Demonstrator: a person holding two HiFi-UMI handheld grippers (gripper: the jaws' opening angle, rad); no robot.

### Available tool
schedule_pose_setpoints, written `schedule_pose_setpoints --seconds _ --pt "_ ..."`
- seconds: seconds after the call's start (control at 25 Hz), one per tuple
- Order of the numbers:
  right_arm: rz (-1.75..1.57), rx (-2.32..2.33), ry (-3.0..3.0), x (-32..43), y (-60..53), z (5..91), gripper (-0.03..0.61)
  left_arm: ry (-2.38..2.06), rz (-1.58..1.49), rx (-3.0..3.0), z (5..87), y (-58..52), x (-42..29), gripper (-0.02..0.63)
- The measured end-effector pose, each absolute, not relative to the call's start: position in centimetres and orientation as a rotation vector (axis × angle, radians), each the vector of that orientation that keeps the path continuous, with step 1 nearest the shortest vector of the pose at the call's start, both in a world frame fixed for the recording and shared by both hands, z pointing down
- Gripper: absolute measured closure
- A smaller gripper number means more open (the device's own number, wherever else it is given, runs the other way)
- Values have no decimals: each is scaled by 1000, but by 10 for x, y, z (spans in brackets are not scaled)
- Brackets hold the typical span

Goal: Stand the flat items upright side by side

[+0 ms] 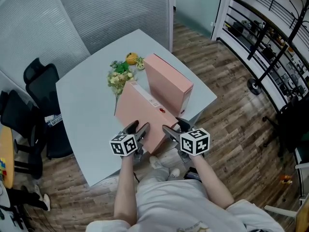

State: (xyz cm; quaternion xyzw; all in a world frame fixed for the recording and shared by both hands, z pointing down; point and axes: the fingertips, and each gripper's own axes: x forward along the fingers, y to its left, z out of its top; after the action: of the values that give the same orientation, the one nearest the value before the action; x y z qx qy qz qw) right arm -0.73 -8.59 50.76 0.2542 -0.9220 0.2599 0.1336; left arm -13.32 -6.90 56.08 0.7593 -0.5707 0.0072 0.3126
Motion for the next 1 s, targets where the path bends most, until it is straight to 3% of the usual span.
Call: schedule_pose_setpoints --seconds 1.0 --pt "390 702 -2704 -16 -63 473 268 -1424 -330 1863 563 -63 -134 342"
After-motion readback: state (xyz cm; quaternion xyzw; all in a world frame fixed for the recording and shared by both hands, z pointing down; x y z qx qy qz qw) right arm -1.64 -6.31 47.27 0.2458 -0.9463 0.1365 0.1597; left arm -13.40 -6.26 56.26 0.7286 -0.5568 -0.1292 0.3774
